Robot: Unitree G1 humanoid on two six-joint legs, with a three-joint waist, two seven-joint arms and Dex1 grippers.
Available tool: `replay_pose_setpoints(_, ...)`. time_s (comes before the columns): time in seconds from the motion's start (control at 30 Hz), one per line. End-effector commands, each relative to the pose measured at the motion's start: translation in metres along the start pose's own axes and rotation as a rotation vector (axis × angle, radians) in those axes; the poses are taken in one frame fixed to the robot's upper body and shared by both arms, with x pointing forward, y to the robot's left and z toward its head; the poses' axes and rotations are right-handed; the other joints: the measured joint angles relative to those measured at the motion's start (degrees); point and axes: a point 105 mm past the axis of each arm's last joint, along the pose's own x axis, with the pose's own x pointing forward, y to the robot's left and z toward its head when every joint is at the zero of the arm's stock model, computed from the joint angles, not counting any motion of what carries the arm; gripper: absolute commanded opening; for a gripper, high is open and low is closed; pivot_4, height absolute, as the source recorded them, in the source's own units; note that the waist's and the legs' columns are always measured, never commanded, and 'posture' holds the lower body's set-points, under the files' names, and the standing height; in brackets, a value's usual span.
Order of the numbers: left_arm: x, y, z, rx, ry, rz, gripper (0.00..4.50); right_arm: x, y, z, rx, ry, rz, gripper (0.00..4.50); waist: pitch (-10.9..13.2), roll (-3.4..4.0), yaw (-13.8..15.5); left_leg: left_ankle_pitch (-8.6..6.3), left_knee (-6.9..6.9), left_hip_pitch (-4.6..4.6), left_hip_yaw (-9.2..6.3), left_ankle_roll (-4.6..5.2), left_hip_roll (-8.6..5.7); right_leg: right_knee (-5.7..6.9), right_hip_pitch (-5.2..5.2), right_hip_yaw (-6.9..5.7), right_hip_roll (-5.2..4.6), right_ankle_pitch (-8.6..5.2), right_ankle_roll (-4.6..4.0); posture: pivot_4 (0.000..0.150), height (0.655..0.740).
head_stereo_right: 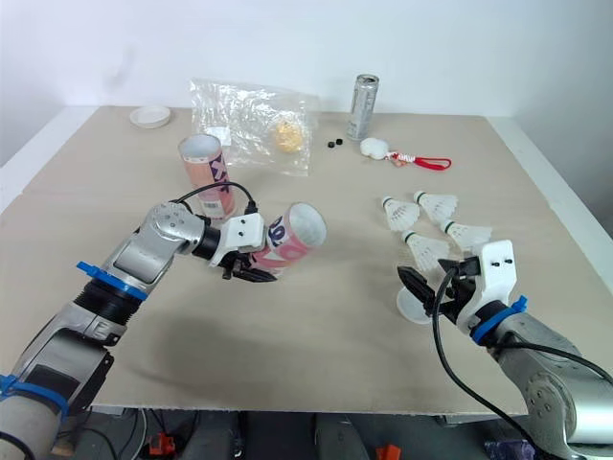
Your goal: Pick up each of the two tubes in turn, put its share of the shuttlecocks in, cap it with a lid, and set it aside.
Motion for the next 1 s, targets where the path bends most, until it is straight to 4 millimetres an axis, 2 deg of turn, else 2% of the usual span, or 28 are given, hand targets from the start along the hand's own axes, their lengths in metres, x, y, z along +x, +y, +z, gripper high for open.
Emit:
replay_pose_setpoints(0.03, -0.003, 0.001, 0.016, 0.052, -0.027, 0.003, 2.42, 0.005, -0.003, 0.011, 0.002, -0.054, -0.004, 4.45, 0.0, 0.00, 0.0, 0.00, 0.00, 0.00, 0.00, 0.00, 0.00, 0.00, 0.00, 0.00, 0.00, 0.00, 0.00, 0.150, 0.7400)
replay_pose_setpoints(0.33, 0.000, -0.006, 0.020, 0.053, -0.036, -0.004, 2.42, 0.034, -0.003, 0.007, -0.014, -0.055, 0.012, 4.45, 0.0, 0.01, 0.0, 0.00, -0.02, -0.01, 0.00, 0.00, 0.00, 0.00, 0.00, 0.00, 0.01, -0.01, 0.00, 0.150, 0.7400)
replay_pose_setpoints(0.53, 0.004, -0.009, 0.021, 0.030, -0.047, -0.006, 2.42, 0.051, -0.016, 0.003, -0.001, -0.044, -0.036, 4.45, 0.0, 0.01, 0.0, 0.00, -0.01, -0.01, 0.01, 0.00, -0.01, -0.01, 0.01, 0.01, 0.00, 0.01, 0.03, 0.150, 0.7400)
replay_pose_setpoints(0.63, 0.007, -0.012, 0.021, 0.001, -0.061, -0.017, 2.42, 0.056, -0.020, 0.004, 0.009, -0.052, -0.057, 3.70, 0.0, 0.02, 0.0, 0.00, -0.02, -0.01, 0.00, 0.00, -0.02, -0.01, 0.01, 0.01, 0.01, 0.01, 0.03, 0.150, 0.7400)
replay_pose_setpoints(0.87, 0.011, -0.018, 0.015, -0.009, -0.036, -0.056, 2.42, 0.063, -0.019, 0.004, 0.010, -0.059, -0.055, 0.26, 0.0, 0.03, 0.0, -0.01, -0.04, -0.01, -0.02, 0.01, -0.02, 0.00, 0.00, -0.01, 0.02, 0.10, 0.21, 0.150, 0.7400)
replay_pose_setpoints(0.9, 0.011, -0.018, 0.015, -0.009, -0.036, -0.057, 2.42, 0.064, -0.020, 0.004, 0.009, -0.060, -0.055, 0.06, 0.0, 0.03, 0.0, -0.01, -0.04, -0.01, -0.02, 0.01, -0.02, -0.01, 0.01, 0.00, 0.02, 0.10, 0.21, 0.150, 0.7400)
replay_pose_setpoints(1.0, 0.012, -0.018, 0.013, -0.009, -0.033, -0.059, 2.42, 0.063, -0.017, 0.007, -0.025, -0.069, -0.043, 0.06, 0.0, 0.03, 0.0, -0.01, -0.04, -0.01, -0.02, 0.01, -0.02, -0.01, 0.00, 0.00, 0.02, 0.10, 0.21, 0.150, 0.7400)
